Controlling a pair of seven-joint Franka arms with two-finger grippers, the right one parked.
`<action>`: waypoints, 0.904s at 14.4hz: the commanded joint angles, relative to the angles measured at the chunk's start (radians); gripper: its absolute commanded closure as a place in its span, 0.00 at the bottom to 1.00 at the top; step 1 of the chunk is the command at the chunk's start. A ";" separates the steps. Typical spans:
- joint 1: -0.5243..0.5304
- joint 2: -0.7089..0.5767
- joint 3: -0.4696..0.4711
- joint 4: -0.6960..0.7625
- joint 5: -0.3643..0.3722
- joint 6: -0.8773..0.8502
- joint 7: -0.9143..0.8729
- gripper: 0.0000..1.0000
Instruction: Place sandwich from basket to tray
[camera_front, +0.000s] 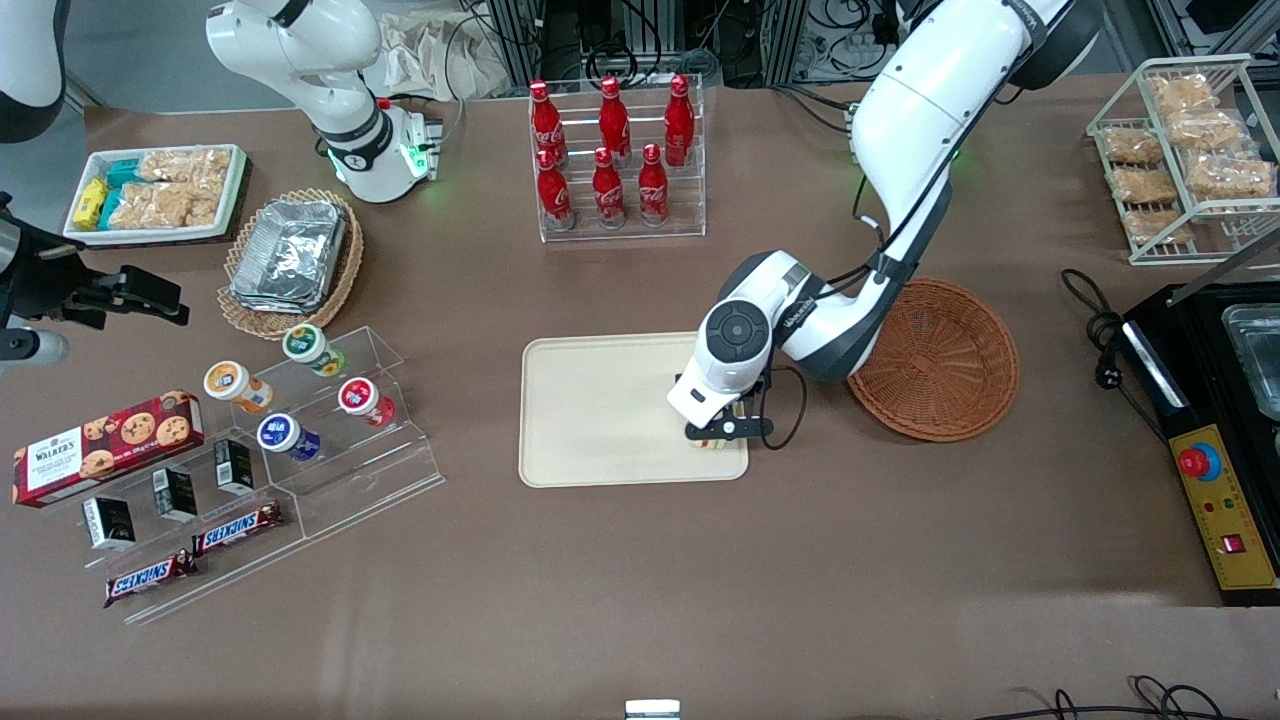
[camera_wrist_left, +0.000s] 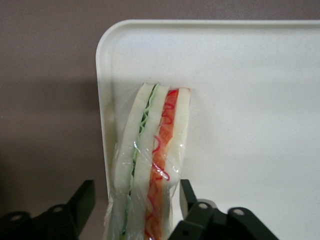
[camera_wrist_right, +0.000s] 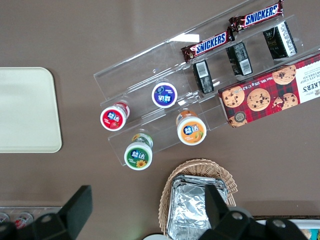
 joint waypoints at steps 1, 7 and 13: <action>-0.010 -0.012 0.008 0.049 0.016 -0.007 -0.070 0.00; 0.043 -0.236 0.022 0.068 0.015 -0.165 -0.145 0.00; 0.244 -0.501 0.020 0.072 -0.065 -0.404 0.107 0.00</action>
